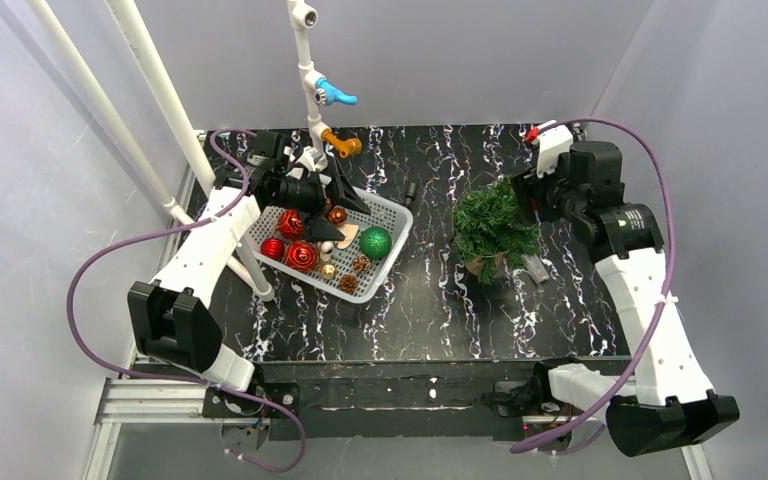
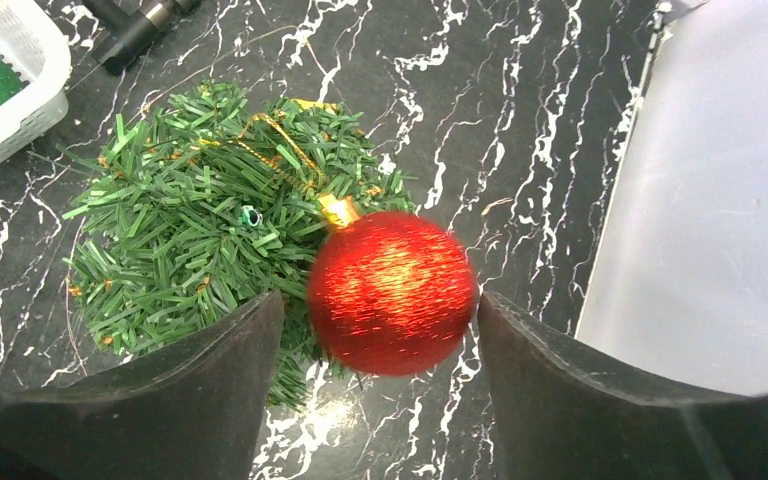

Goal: Decorate the small christmas tree

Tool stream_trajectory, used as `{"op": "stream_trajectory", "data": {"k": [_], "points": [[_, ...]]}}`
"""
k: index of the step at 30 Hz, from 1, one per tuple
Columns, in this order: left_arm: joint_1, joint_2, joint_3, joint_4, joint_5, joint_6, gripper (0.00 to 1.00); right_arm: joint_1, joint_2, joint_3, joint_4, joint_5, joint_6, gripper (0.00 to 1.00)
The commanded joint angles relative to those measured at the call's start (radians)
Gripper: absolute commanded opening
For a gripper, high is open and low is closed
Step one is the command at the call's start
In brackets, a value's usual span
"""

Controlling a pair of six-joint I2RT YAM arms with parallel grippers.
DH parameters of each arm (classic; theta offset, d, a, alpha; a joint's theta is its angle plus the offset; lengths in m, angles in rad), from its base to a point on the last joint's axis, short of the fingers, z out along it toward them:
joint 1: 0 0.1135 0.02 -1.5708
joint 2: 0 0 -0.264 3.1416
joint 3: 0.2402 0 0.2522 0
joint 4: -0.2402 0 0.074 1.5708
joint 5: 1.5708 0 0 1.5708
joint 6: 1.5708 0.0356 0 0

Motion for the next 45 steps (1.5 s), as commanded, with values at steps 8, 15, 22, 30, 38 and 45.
{"op": "stream_trajectory", "data": {"k": [8,15,22,30,38,45], "points": [[0.007,-0.077,-0.039,-0.060,0.042,-0.007,0.98,-0.004,-0.064,0.026,0.032,0.025,0.031,0.85],[0.007,-0.070,-0.034,-0.061,0.036,-0.006,0.98,-0.004,-0.059,0.050,0.032,0.043,0.036,0.87],[0.006,-0.055,-0.029,-0.055,0.041,-0.010,0.98,-0.004,-0.056,0.032,0.044,0.077,0.043,0.88],[0.007,-0.042,-0.029,-0.052,0.046,-0.007,0.98,-0.042,-0.060,0.021,0.078,0.137,0.112,0.89],[0.006,-0.038,-0.030,-0.049,0.059,0.002,0.98,-0.187,-0.009,0.097,0.034,0.330,0.415,0.87],[0.006,-0.042,-0.029,-0.062,0.075,0.028,0.98,-0.346,-0.007,0.070,-0.039,0.445,0.565,0.89]]}}
